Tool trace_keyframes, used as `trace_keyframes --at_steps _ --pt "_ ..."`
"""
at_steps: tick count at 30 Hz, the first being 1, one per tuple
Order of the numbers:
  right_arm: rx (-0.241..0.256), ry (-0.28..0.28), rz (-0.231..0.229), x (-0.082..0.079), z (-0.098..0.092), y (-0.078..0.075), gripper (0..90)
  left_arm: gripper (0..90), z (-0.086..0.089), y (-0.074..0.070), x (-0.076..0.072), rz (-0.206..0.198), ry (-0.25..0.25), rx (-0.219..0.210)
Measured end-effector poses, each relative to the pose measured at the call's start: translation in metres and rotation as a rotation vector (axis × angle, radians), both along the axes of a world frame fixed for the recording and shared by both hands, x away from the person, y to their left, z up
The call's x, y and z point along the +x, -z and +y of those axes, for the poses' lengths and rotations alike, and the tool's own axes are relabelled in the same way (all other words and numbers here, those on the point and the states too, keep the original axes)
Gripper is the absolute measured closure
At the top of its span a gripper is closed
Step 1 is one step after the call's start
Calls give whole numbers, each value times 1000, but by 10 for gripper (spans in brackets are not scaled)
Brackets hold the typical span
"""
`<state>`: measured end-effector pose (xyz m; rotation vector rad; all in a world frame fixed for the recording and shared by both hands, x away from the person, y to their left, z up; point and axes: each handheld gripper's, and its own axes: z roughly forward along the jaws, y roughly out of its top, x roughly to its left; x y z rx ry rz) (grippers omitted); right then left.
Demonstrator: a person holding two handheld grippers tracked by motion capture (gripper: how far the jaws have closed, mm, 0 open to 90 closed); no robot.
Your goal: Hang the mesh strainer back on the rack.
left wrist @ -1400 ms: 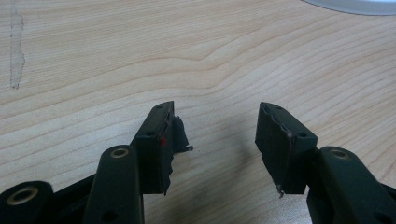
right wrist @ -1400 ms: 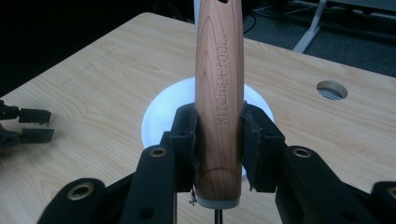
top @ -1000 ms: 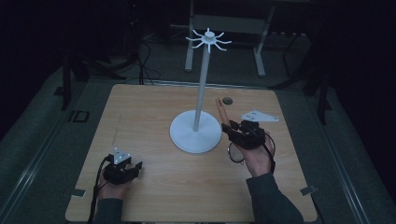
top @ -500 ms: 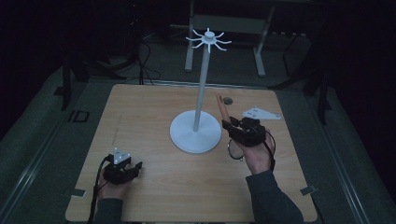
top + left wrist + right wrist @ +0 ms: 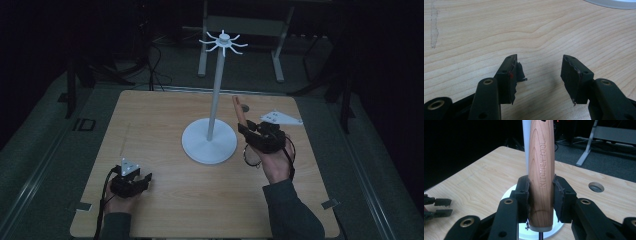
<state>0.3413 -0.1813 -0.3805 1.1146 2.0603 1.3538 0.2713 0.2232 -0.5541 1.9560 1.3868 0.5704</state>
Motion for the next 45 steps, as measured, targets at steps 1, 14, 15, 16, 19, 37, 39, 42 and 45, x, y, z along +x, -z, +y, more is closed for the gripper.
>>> trace_keyframes --at_steps 1,14,15,16,19,37,39,42,45 --pt "1 0 -1 0 0 -1 678 479 0 0 0 0 0 0" --pt "18 -1 -15 3 3 -8 678 479 0 0 0 -1 0 -3" --pt "18 -2 -19 3 3 -9 678 479 0 0 0 -1 0 -3" --pt "19 -1 -19 3 3 -10 678 479 0 0 0 -1 0 -3" --pt "21 -1 -24 3 2 -12 678 479 0 0 0 -2 -2 -3" --pt "30 -5 -52 4 4 -26 678 479 0 0 0 -5 -6 -7" --pt "31 -5 -54 3 4 -28 678 479 0 0 0 -4 -5 -6" --pt "34 -2 -59 4 3 -30 678 479 0 0 0 -4 -5 -5" --pt "34 -1 -65 5 2 -32 678 479 0 0 0 -3 -4 -4"
